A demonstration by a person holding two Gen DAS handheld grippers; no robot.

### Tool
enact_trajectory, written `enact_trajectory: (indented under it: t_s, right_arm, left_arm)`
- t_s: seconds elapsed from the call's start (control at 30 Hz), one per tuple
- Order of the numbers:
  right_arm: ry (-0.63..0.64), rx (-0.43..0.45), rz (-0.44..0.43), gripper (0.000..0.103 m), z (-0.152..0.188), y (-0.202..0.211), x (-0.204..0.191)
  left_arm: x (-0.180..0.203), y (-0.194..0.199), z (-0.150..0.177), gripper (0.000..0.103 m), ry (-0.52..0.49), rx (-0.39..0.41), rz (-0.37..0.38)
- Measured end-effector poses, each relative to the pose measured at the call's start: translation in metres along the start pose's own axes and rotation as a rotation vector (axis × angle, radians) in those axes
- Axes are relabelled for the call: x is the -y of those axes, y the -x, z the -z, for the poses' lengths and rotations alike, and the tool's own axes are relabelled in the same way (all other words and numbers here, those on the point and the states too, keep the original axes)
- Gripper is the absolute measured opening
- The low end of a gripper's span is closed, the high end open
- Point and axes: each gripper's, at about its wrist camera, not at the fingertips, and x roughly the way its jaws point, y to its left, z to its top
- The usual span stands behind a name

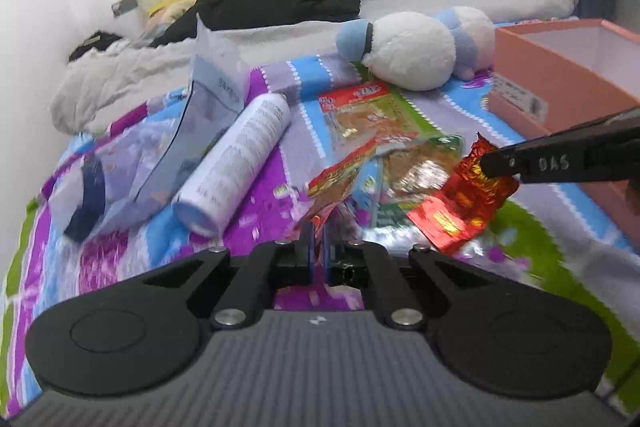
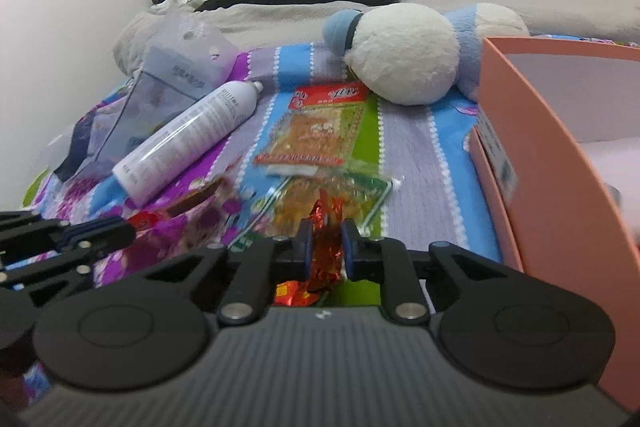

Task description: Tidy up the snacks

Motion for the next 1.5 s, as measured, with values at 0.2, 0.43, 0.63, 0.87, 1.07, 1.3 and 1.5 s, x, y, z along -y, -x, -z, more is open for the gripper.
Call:
enact_trajectory:
  t_s: [0.2,0.43,0.63,0.87,1.07,1.3,1.5]
  right_arm:
    - [0.024,-0.021,-0.013,0.016,0.019,0.040,-0.005]
    - [0.026,-0.058,-0.031,0.015,0.045,0.093,-0.007]
    - [0.036,-0.093,-0.035,0.015,0.073,0.135,-0.006]
    - [0.021,-0.120,0.007,0.015,0.103,0.164,0.004]
    - [-0.025,-0.147,0.039,0.016,0.115,0.163,0.022]
    - [-0.023,-0.168,0.046,0.017,0.123,0.163,0.035]
    - [0.019,-0.158,0.065,0.060,0.131,0.165,0.042]
  left_arm:
    - [0.007,0.052,0.013,0.004,0.098,-0.024,0.040]
    - [0.020,0.100,0.025,0.004,0.212,-0.057,0.063]
    - [0.039,0.131,0.042,0.004,0.230,-0.103,0.111]
    - [0.058,0.135,0.060,0.005,0.250,-0.180,0.186]
    - [0.058,0.136,0.068,0.043,0.300,-0.231,0.228]
    - [0.050,0.130,0.074,0.084,0.342,-0.236,0.229]
    - [0.043,0.103,0.082,0.086,0.385,-0.273,0.187]
